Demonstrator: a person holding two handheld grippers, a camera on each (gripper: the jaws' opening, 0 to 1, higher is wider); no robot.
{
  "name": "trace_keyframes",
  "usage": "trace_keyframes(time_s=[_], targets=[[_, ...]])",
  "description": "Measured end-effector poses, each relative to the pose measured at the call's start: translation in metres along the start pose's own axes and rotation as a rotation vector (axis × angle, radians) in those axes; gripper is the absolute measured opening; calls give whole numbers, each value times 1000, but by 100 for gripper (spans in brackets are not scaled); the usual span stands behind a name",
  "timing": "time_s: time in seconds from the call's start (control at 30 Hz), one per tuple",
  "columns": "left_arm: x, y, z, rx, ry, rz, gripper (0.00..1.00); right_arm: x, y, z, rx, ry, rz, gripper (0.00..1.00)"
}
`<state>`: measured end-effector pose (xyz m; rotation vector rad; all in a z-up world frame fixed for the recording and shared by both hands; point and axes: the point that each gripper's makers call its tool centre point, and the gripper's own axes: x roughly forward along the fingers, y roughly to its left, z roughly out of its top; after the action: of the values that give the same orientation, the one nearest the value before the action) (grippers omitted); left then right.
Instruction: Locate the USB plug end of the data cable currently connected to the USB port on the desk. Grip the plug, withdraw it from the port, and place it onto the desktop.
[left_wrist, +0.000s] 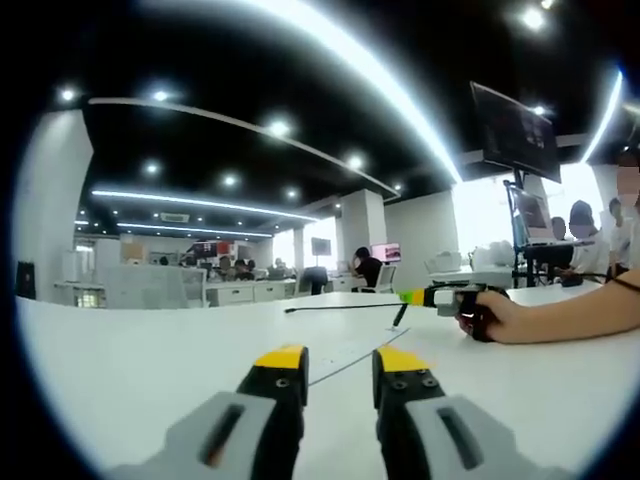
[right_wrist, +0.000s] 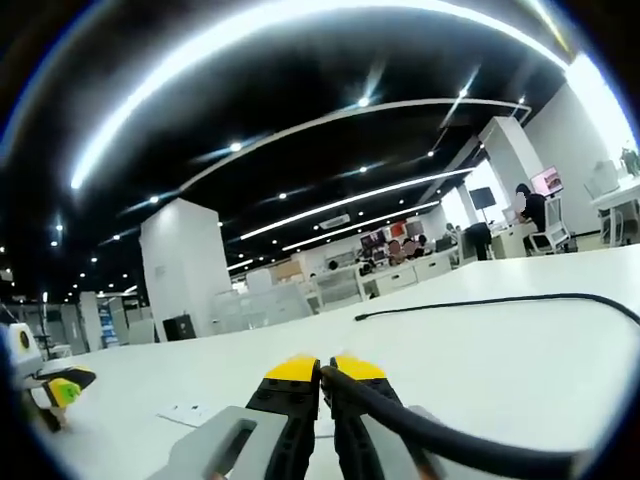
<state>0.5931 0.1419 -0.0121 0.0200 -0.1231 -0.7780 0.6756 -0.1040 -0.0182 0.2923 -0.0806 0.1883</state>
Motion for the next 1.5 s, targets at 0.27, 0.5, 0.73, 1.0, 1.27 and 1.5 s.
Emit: trace_keyframes(time_s=[0.27,0.5,0.73,1.0,1.27,1.5], targets=[[-2,-2,-2,0,3,1,26,-9,4,-5,38,19,13,6],[-2,-3,-3,6,8,-3,26,-10,5,-8,101,25,38,7],[-3,-2,-3,7,8,2,26,-12,6,-9,118,40,50,12],[-4,-3,-4,8,12,0,26,-12,9,-19,40,102,46,22],[-3,-2,-4,10,13,-1,26,-13,16,-28,-94,156,37,29],[0,0,-4,11,16,-2,26,-16,13,-30,-74,192,36,30]])
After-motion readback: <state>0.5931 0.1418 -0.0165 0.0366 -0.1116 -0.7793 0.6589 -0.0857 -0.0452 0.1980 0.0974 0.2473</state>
